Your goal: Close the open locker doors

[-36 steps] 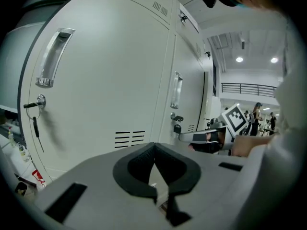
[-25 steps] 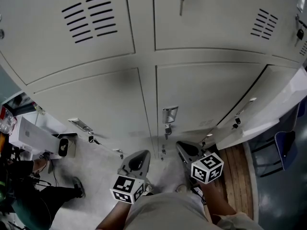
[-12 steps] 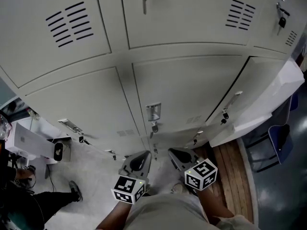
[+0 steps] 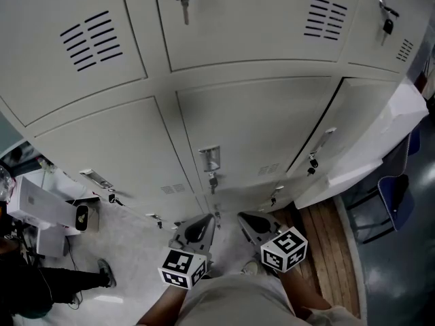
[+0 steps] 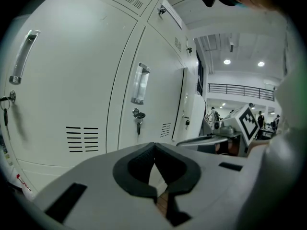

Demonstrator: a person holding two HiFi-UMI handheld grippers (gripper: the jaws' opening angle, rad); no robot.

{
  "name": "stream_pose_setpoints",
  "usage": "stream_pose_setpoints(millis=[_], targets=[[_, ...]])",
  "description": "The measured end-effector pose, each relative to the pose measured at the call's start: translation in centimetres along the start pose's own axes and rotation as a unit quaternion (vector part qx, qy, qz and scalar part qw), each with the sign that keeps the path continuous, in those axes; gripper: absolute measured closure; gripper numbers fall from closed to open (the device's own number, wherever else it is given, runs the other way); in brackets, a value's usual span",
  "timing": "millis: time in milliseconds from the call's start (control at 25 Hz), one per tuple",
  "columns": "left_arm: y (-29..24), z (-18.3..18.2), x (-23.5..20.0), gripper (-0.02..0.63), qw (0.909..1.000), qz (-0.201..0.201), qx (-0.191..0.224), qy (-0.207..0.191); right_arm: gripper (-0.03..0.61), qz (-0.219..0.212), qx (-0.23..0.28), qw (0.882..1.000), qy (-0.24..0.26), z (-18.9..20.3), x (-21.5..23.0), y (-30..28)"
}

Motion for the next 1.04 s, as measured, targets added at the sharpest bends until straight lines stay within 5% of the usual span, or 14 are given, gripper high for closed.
stream_pose_setpoints(millis=[1040], targets=[[0.6,0.1,0.3,0.598,1.0000,0.000,0.001,-0.004,0.551,-0.015,0.000,1.000,0.018,0.1,-1.5,0.0]])
Point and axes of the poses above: the fingertips, and each gripper's own axes: y backward along the fingers, x to its right, z out of its underside, the point moved 1 cm from there along y, backward along the fingers, and after that the axes turned 7 degrees about -x, right-handed, at the moved point
